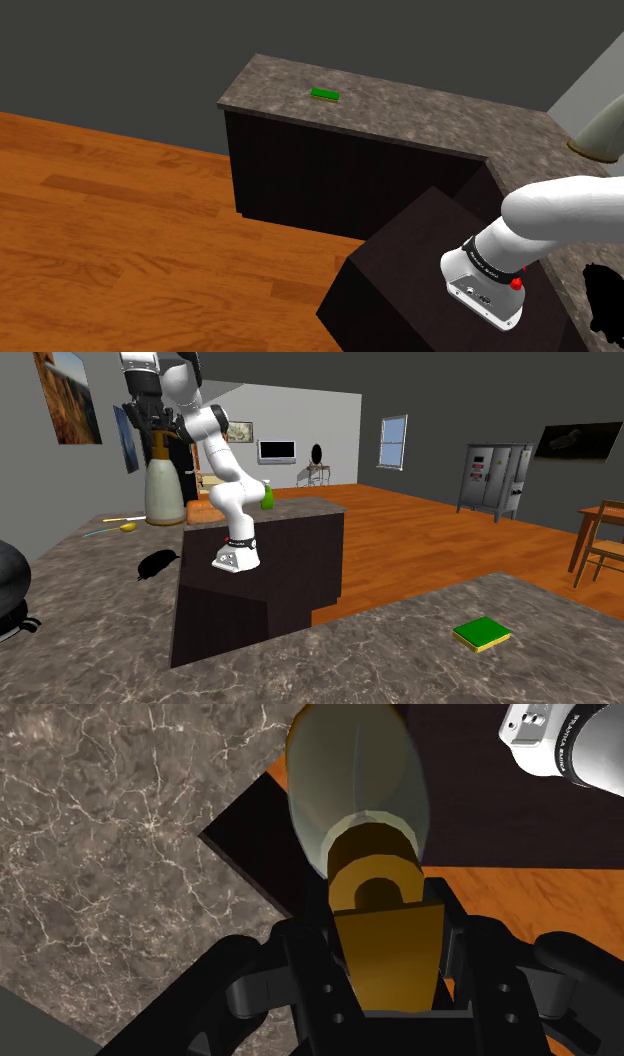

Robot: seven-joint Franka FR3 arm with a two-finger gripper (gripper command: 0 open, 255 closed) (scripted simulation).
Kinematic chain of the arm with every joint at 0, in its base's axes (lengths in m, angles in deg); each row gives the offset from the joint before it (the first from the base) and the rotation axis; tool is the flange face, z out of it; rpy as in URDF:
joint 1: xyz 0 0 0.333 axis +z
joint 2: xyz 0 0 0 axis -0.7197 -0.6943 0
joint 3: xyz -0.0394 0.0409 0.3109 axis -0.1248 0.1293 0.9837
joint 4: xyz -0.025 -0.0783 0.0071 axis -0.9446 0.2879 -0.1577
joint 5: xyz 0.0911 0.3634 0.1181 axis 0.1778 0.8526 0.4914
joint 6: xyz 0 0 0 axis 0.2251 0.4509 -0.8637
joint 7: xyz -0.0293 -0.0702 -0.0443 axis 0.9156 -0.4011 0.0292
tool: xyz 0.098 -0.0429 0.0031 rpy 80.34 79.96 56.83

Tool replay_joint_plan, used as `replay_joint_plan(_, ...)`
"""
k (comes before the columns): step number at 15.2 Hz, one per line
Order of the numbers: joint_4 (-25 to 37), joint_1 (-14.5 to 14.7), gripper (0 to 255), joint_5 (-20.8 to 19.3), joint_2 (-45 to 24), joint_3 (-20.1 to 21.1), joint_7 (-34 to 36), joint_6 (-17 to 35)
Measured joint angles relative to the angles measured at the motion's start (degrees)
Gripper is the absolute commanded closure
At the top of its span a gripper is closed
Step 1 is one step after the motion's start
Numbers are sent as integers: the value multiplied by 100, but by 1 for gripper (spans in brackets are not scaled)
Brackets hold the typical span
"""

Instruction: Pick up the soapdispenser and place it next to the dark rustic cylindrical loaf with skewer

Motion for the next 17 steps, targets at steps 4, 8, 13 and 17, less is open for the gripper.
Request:
replay_joint_plan(4, 297, -172, 255, -267, 245, -84, -427, -438)
replay_joint_plan(8, 659, -268, 255, -536, 379, -246, -896, -802)
replay_joint_plan(13, 1378, -308, 255, -903, 408, -511, -1612, -1326)
replay_joint_plan(17, 1081, -424, 255, -1013, 633, -498, -1641, -1229)
